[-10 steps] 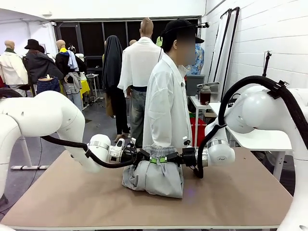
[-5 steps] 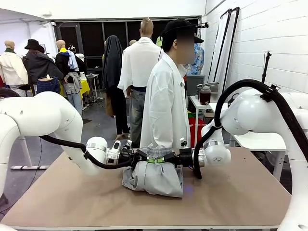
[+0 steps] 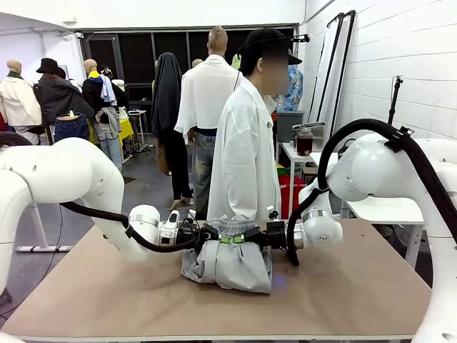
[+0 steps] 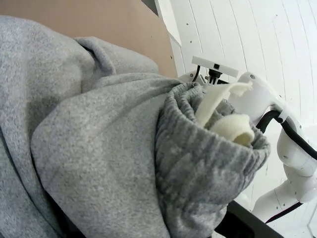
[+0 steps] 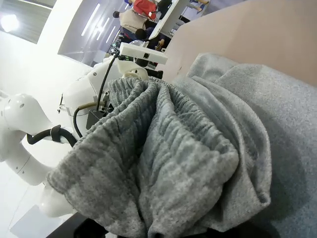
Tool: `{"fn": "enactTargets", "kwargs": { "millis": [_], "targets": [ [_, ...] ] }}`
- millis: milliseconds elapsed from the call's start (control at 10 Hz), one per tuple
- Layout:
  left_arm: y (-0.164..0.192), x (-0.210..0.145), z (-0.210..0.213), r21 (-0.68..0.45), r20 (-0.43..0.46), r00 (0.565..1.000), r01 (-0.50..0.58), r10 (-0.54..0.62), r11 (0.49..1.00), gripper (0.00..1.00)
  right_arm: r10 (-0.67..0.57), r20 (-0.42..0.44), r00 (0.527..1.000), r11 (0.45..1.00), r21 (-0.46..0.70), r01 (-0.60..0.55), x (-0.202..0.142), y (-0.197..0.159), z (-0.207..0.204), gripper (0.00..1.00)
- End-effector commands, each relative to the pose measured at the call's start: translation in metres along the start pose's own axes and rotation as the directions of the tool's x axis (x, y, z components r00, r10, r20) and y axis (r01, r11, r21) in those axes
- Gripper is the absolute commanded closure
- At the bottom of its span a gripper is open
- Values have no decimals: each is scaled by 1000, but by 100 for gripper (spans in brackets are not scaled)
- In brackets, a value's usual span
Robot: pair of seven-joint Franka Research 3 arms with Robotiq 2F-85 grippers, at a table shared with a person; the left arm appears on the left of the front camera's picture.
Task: Fold the training pants.
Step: Fold the Training pants in half.
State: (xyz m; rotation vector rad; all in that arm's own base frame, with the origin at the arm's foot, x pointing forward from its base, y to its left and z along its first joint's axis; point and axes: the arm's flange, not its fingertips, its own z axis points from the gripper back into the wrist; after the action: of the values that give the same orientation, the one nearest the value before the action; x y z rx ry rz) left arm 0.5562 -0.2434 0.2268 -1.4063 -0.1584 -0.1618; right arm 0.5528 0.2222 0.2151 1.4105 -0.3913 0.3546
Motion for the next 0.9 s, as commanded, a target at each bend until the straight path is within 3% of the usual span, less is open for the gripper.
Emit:
{"fn": "enactTargets", "kwargs": {
  "millis": [0, 200, 300, 700, 800],
  "targets": [
    [11, 8, -4, 16, 4, 1000, -28, 28, 999, 100, -26, 35, 999, 998, -59, 28, 15, -16, 6, 100],
    [14, 10, -3, 36, 26, 999, -43, 42, 998, 100, -43, 37, 998, 997, -63, 46, 16, -21, 8, 100],
    [14, 7, 0, 40, 36, 998, -46, 44, 998, 100, -68, 36, 997, 996, -56, 70, 15, -22, 8, 95],
    [8, 3, 10, 43, 66, 997, -48, 45, 998, 21, -114, 62, 992, 990, -80, 118, 17, -13, 17, 16],
    [6, 4, 13, 46, 71, 997, -45, 41, 998, 1, -116, 64, 991, 988, -95, 122, 18, -9, 21, 0]
  ]
}}
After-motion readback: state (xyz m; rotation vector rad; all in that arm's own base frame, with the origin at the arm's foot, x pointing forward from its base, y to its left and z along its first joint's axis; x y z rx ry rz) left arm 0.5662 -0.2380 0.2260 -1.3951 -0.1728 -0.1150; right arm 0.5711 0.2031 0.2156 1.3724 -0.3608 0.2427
